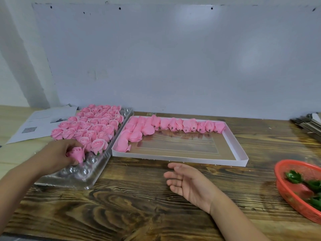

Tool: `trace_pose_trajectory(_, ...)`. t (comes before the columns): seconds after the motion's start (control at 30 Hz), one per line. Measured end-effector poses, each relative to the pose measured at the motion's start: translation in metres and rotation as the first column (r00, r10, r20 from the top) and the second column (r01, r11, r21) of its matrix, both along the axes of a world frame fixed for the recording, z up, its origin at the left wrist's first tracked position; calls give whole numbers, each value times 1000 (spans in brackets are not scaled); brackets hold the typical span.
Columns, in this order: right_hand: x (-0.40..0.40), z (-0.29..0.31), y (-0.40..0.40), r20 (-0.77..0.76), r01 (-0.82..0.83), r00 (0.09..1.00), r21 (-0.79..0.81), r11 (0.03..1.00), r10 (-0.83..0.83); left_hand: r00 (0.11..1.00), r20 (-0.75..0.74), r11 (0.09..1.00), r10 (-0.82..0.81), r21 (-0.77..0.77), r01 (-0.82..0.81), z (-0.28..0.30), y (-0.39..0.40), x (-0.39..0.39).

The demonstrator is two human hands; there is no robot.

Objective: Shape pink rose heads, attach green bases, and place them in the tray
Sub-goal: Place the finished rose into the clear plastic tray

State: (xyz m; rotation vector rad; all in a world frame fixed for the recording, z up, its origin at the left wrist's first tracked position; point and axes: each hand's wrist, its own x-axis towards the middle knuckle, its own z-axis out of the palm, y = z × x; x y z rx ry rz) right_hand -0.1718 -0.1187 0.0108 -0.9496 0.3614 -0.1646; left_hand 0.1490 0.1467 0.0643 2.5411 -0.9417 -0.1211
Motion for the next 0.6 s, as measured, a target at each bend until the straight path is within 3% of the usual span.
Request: trace_pose_trajectory(0.6, -1, -1, -1, 16, -12, 1000, 4, 1000, 12, 999, 24, 999, -27, 37, 26, 2, -3, -8)
